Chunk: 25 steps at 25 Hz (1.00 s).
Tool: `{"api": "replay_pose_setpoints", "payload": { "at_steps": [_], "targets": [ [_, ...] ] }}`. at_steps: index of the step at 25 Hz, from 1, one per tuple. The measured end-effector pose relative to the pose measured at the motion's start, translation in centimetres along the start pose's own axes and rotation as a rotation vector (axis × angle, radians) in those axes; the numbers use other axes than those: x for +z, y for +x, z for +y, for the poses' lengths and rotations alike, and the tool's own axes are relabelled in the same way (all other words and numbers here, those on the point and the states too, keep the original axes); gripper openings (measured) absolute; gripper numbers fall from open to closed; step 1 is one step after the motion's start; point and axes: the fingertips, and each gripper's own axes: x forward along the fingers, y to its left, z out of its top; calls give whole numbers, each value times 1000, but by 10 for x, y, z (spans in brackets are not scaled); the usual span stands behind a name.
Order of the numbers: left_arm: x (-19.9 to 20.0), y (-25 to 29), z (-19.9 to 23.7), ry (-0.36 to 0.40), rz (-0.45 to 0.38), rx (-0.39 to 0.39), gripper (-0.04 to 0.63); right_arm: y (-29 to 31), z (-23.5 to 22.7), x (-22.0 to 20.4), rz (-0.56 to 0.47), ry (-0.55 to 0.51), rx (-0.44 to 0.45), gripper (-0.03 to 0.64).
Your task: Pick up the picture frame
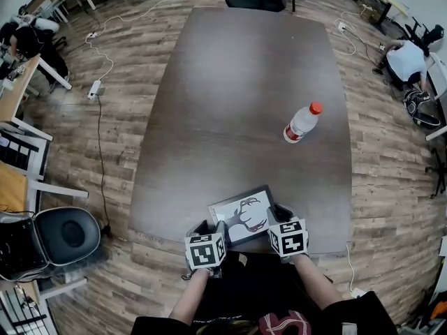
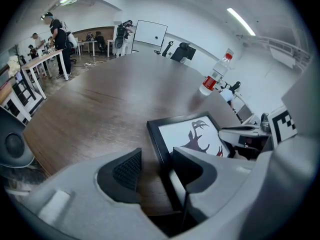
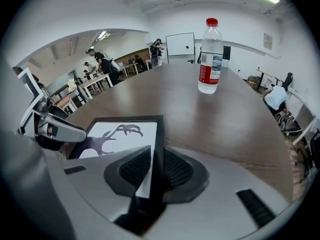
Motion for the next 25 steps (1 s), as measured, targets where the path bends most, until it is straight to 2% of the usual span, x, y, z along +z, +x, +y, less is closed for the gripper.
{"api": "replay_pose_setpoints", "payload": {
  "at_steps": [6, 7, 8, 15, 25],
  "targets": [
    [0, 2, -5, -1, 32, -19, 183, 1, -1, 0, 27, 46, 10, 87],
    [0, 2, -8, -8, 40, -30, 167, 1, -2, 0, 31, 57, 13, 84],
    [-1, 2, -10, -19, 46, -38, 100, 0, -2, 0, 36, 68, 11, 80],
    [2, 3, -9, -55, 43, -27, 94, 0, -2, 1, 46, 53, -5, 69],
    [3, 3, -10, -56, 41, -13, 86, -3, -2, -2, 26, 25, -52, 69]
  ]
}}
